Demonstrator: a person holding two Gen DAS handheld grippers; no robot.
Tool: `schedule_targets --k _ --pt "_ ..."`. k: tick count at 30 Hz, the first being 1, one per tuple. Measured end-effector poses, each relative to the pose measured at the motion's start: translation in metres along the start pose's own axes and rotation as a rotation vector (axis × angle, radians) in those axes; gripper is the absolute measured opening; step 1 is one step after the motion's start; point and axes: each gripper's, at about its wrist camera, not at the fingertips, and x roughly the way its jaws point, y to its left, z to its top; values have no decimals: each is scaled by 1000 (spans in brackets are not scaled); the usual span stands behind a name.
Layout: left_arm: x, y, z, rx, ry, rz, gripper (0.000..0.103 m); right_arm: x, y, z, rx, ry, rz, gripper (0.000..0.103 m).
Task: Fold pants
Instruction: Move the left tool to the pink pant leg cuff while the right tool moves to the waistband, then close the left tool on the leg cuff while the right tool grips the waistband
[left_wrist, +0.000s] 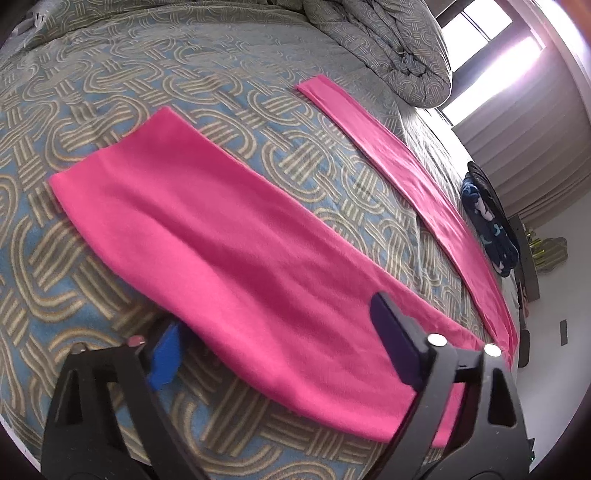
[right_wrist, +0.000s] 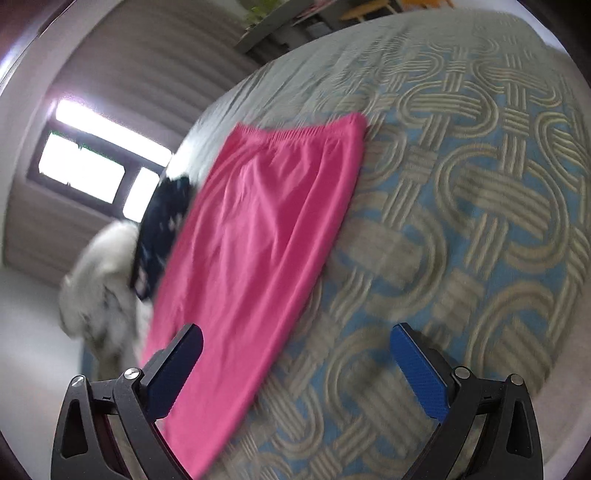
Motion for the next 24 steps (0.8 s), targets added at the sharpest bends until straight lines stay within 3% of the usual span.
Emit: schedule_targets --k 4,14,16,19,20,22,24 --pt "-5 11 1 -17 -6 -8 61 10 1 29 -4 -38 0 103" --pt "7 12 22 -53 29 -44 57 58 24 69 -59 -28 -9 102" --pt "5 15 19 -53 29 -41 50 61 24 70 -62 -29 -15 100" --pt "2 23 16 -71 30 -47 34 59 22 64 -82 -36 -39 77" --pt "1 26 16 -80 29 -48 31 59 19 63 -79 -35 -43 64" --pt "1 34 15 -100 30 -52 15 57 10 64 -62 -37 -44 46" --pt "0 41 14 -123 32 -64 11 55 -4 68 -18 -28 -25 26"
